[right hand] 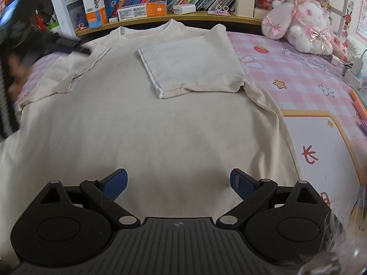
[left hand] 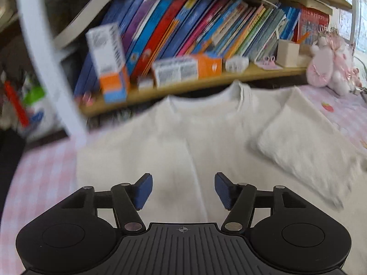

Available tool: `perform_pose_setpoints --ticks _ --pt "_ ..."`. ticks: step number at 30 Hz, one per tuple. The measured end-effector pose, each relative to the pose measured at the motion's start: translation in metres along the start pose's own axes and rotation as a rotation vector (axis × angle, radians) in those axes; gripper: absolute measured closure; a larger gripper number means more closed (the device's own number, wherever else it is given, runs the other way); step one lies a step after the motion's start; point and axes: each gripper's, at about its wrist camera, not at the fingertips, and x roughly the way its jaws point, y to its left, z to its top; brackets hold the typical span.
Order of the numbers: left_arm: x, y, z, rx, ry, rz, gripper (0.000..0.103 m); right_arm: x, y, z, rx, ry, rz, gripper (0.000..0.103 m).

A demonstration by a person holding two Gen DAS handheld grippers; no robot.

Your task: Fold clothes

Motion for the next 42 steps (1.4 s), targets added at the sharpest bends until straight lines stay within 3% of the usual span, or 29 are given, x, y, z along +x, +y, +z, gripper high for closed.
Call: perform_pose_setpoints --ticks 3,5,7,9,10,12,14,17,19,21,24,29,34,40,42 --pt "0.031 -0.011 0.017 0.052 -0.008 0.060 0.047 -0.003 0.000 -0.002 -0.009 0.000 -0.010 0.006" --pt "0.050 -0.011 0.021 0.054 0.031 0.086 0.060 -0.005 -0.002 -0.005 -0.011 0.000 -0.024 0.006" --pt "0.067 -0.006 0.019 0.034 0.083 0.108 0.078 -0.007 -0.007 -0.007 -0.001 0.001 -0.040 0.006" --pt "0.066 0.006 0.015 -0.041 0.059 0.062 0.097 -0.009 -0.014 -0.008 0.022 0.000 -0.060 0.006" --pt "0.064 0.013 0.014 -0.084 0.053 0.033 0.100 -0.009 -0.017 -0.008 0.034 0.001 -0.069 0.006" --pt "0.047 0.028 0.009 -0.176 -0.052 -0.067 0.100 -0.008 -0.024 -0.008 0.057 0.004 -0.082 0.006" --pt "0.037 0.034 0.003 -0.191 -0.097 -0.117 0.097 -0.007 -0.027 -0.008 0.068 0.008 -0.085 0.006" --pt "0.048 0.036 0.003 -0.156 0.024 -0.096 0.069 -0.005 -0.025 -0.006 0.060 0.011 -0.076 0.006" --pt "0.040 0.042 0.002 -0.178 0.022 -0.090 0.051 -0.004 -0.021 -0.003 0.046 0.007 -0.068 0.006" --pt "0.017 0.053 -0.002 -0.222 -0.041 -0.105 0.038 -0.004 -0.017 -0.001 0.027 0.000 -0.057 0.006" --pt "-0.011 0.073 -0.015 -0.294 -0.074 -0.072 0.037 -0.004 -0.010 0.001 0.005 -0.009 -0.042 0.006" --pt "-0.047 0.092 -0.053 -0.332 -0.018 0.011 0.037 -0.005 0.000 0.006 -0.011 -0.022 -0.023 0.006" --pt "-0.077 0.073 -0.088 -0.248 0.008 0.055 0.037 -0.005 0.014 0.007 -0.041 -0.031 -0.001 0.006" --pt "-0.115 0.047 -0.120 -0.328 -0.005 0.039 0.036 -0.008 0.031 0.008 -0.066 -0.052 0.013 0.006" --pt "-0.124 0.039 -0.126 -0.303 -0.005 0.033 0.033 -0.009 0.037 0.008 -0.069 -0.055 0.015 0.006"
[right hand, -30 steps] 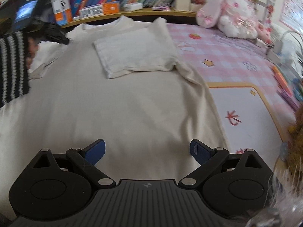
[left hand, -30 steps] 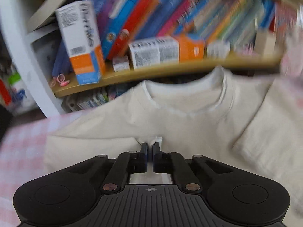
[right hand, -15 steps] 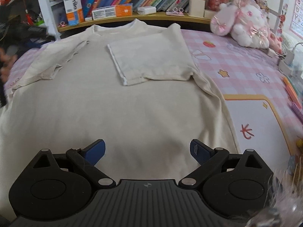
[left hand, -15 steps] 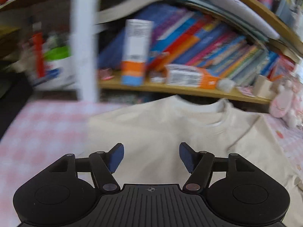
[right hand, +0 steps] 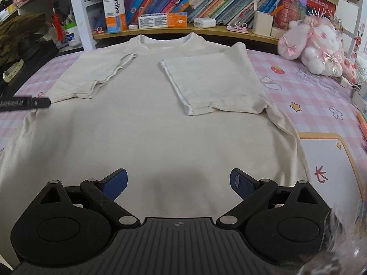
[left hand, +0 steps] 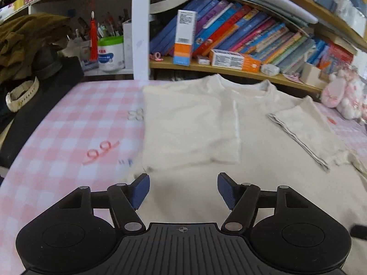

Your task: Fold clothes

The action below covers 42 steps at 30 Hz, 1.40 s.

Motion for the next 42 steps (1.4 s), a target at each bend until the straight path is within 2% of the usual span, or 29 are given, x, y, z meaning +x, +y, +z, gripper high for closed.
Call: perform_pose_setpoints --ticks 8,15,17,19,20,24,29,30,31,35,42 --pt "-0.022 0.003 -0.015 0.139 -0.010 0.035 0.031 -0.011 0.015 -0.002 0.001 -0.035 -0.026 0.006" --pt "-0.002 0.053 0.011 0.003 -0.020 0.039 0.032 -0.019 0.020 -0.009 0.031 -0.042 -0.060 0.006" --pt "0.013 0.065 0.022 -0.042 -0.002 0.024 0.037 -0.020 0.024 -0.011 0.023 -0.044 -0.059 0.006" --pt "0.030 0.078 0.033 -0.089 0.019 0.008 0.057 -0.021 0.027 -0.013 0.013 -0.039 -0.059 0.006" --pt "0.038 0.083 0.036 -0.120 0.038 -0.002 0.059 -0.021 0.029 -0.014 0.007 -0.037 -0.061 0.006" --pt "0.062 0.089 0.041 -0.194 0.091 -0.045 0.061 -0.023 0.029 -0.018 0.004 -0.038 -0.079 0.006" --pt "0.076 0.080 0.043 -0.176 0.113 -0.055 0.061 -0.024 0.024 -0.020 0.029 -0.032 -0.103 0.006" --pt "0.078 0.079 0.044 -0.164 0.109 -0.047 0.074 -0.023 0.023 -0.019 0.031 -0.033 -0.106 0.006" --pt "0.079 0.078 0.044 -0.158 0.113 -0.046 0.097 -0.023 0.022 -0.019 0.034 -0.033 -0.109 0.006" --pt "0.077 0.077 0.042 -0.123 0.111 -0.060 0.100 -0.021 0.022 -0.017 0.028 -0.035 -0.108 0.006" --pt "0.069 0.083 0.038 -0.151 0.105 -0.048 0.100 -0.016 0.020 -0.012 0.019 -0.027 -0.097 0.006"
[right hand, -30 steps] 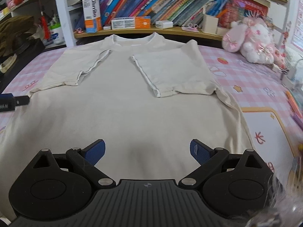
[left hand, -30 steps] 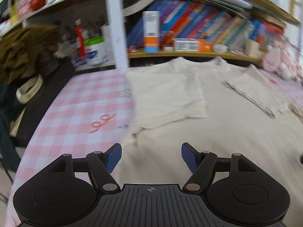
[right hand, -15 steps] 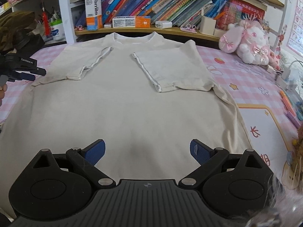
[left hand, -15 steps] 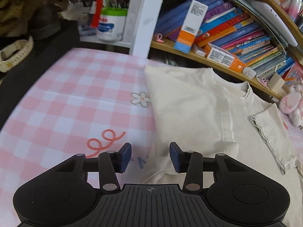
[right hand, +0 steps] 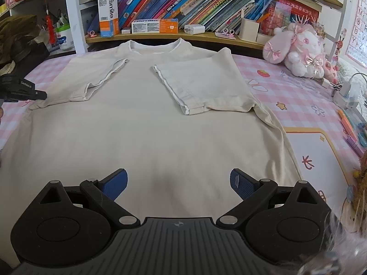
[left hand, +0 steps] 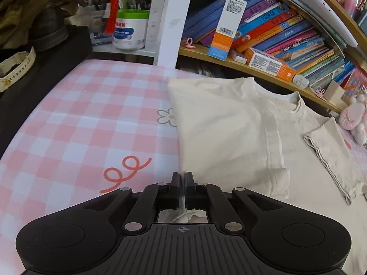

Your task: Fold clothes

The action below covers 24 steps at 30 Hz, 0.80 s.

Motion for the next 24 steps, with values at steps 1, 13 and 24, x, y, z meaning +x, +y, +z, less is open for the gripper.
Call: perform_pose_setpoints --ticks 1,13,24 --pt "0.000 0.000 0.000 0.001 0.001 0.001 0.100 0.001 0.000 0.001 -0.003 0.002 0.003 0.006" --pt "-0.003 0.004 0.000 -0.007 0.003 -0.001 0.092 0.002 -0.003 0.001 -0.013 0.000 0.010 0.006" --pt "-0.056 -0.034 -0.025 0.105 -0.109 -0.064 0.068 0.011 -0.014 0.009 -0.022 0.021 0.035 0.006"
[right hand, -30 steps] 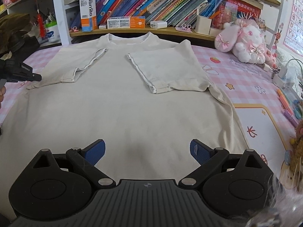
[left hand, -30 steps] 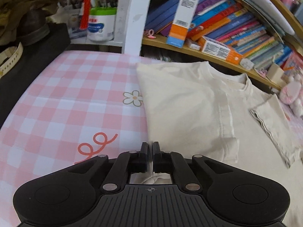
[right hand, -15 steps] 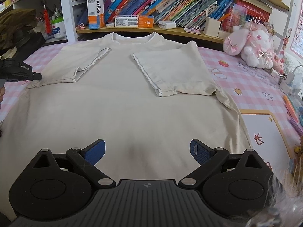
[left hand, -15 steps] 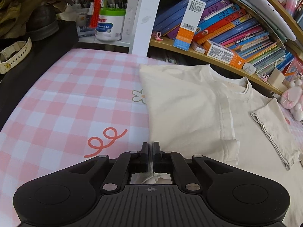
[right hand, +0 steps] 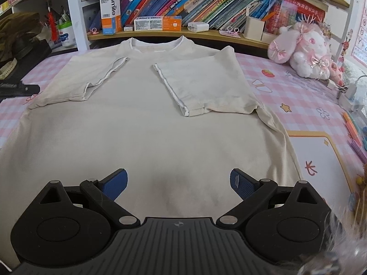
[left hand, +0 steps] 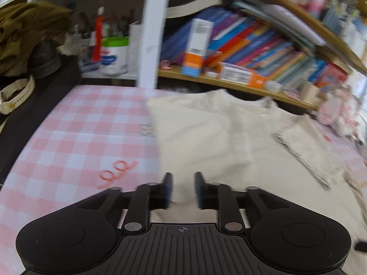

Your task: Fold clothes

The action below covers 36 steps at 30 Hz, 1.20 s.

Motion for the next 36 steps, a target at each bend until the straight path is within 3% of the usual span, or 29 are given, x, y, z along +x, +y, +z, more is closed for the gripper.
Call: perform_pose_setpoints --ticks 6,10,15,22,28,30,36 --pt "-0.015 -0.047 -0.026 0.051 0.025 -0.034 0.065 0.015 -0.018 0.014 -0.006 0.004 0.022 0.006" --pt "-0.019 -0.074 -0.044 0.060 0.040 -0.009 0.047 0.025 -0.036 0.023 0.000 0.005 0.056 0.006" --pt "-0.019 -0.105 -0.055 0.084 0.070 0.034 0.045 0.042 -0.070 0.046 -0.015 0.003 0.108 0.006" --pt "-0.031 -0.144 -0.071 0.056 0.071 0.114 0.034 0.097 -0.129 0.125 -0.083 -0.009 0.139 0.006" --pt "-0.041 -0.178 -0.090 0.039 0.093 0.183 0.034 0.164 -0.160 0.192 -0.086 0.033 0.165 0.009" --pt "-0.045 -0.188 -0.096 0.039 0.107 0.201 0.034 0.182 -0.164 0.208 -0.073 0.049 0.176 0.012" --pt "-0.053 -0.207 -0.110 0.018 0.141 0.244 0.034 0.219 -0.163 0.235 -0.058 0.060 0.197 0.037"
